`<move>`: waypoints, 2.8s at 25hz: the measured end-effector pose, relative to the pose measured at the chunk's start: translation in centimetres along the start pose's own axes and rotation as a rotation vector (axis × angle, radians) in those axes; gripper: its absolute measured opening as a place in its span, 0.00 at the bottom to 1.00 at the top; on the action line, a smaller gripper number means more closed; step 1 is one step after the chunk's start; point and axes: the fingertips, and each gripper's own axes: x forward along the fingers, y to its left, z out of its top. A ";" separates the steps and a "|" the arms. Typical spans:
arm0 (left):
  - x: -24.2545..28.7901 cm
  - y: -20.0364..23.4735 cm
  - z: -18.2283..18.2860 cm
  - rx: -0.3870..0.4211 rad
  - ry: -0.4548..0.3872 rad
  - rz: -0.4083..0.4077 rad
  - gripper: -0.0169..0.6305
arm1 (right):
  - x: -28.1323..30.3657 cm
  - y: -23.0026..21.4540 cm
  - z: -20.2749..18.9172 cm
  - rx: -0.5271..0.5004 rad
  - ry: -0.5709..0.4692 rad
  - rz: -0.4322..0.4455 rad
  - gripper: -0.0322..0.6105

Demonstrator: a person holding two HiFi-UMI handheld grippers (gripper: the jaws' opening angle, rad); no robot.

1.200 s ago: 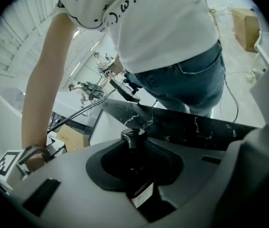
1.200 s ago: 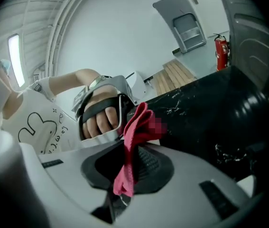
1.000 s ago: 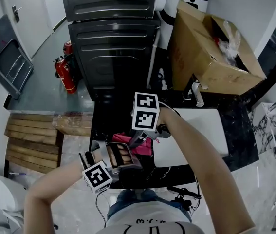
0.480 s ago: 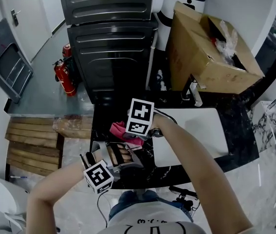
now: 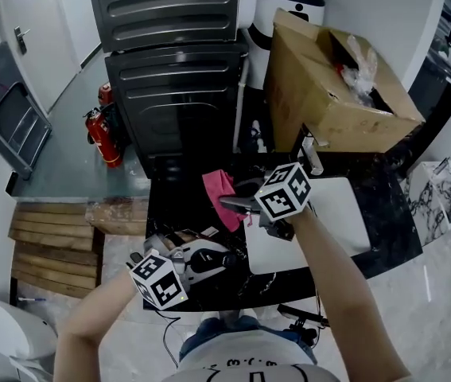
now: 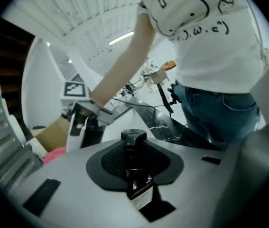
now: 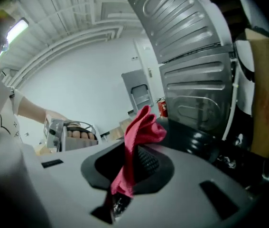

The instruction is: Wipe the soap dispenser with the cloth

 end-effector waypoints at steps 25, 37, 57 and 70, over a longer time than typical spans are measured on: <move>-10.5 19.0 3.7 -1.005 -0.440 0.699 0.17 | -9.2 1.5 -6.0 0.371 -0.606 -0.402 0.13; -9.5 22.0 6.2 -1.127 -0.430 0.650 0.17 | -6.4 2.6 0.1 0.227 -0.708 -0.259 0.13; -8.8 23.1 5.7 -1.078 -0.397 0.667 0.17 | -3.7 8.9 1.5 0.054 -0.626 -0.041 0.13; -9.1 22.4 6.4 -1.015 -0.378 0.628 0.17 | -8.9 3.4 1.0 0.184 -0.713 -0.229 0.13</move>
